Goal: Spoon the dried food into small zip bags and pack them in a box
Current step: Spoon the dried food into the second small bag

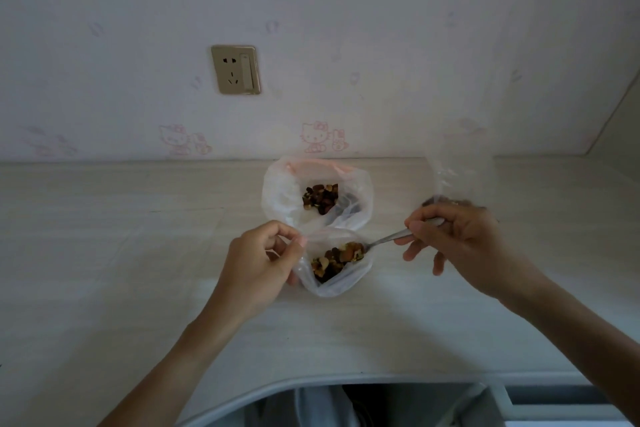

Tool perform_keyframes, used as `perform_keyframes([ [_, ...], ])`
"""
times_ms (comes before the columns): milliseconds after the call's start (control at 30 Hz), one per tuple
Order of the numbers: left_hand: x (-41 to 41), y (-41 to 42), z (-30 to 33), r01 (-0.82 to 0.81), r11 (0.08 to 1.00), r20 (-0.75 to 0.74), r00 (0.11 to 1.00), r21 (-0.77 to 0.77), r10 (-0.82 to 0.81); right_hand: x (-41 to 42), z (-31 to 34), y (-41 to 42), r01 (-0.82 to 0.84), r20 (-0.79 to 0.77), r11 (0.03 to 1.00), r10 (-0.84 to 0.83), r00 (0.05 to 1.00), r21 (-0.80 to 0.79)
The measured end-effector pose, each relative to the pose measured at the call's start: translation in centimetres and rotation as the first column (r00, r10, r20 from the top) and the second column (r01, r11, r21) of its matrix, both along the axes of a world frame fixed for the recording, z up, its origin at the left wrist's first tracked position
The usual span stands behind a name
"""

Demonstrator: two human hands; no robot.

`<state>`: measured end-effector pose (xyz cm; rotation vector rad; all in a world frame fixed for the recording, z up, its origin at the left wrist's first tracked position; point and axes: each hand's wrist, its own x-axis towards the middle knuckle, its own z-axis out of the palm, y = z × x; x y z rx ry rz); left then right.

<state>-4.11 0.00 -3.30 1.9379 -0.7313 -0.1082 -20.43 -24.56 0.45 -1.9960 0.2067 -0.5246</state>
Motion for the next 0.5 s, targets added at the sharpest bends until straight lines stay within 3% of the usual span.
perform_keyframes([
  [67,0.0,-0.1,0.1,0.005,1.0,-0.037,0.999,-0.015,-0.005,-0.7,0.6,0.4,0.016,0.04,0.936,-0.002,0.999,-0.353],
  [133,0.2,-0.1,0.3,0.001,1.0,-0.043,0.999,-0.012,-0.002,-1.4,1.4,1.0,0.013,0.072,0.777,0.041,0.997,-0.63],
  [233,0.6,-0.1,0.7,0.005,1.0,-0.111,0.994,-0.018,-0.007,-1.9,2.4,2.1,-0.021,0.044,0.497,0.118,0.992,-0.867],
  [333,1.1,-0.2,1.0,0.01,0.999,-0.218,0.976,-0.04,-0.018,-2.2,3.4,2.8,-0.015,0.034,0.222,0.218,0.975,-0.975],
  [433,1.5,-0.1,1.2,0.024,1.0,-0.185,0.982,-0.017,-0.027,-2.3,3.8,3.1,-0.02,0.02,0.143,0.27,0.963,-0.99],
  [500,1.6,0.0,1.1,0.035,0.999,-0.115,0.993,0.017,-0.032,-2.2,3.6,2.9,-0.03,0.034,0.236,0.264,0.964,-0.971],
])
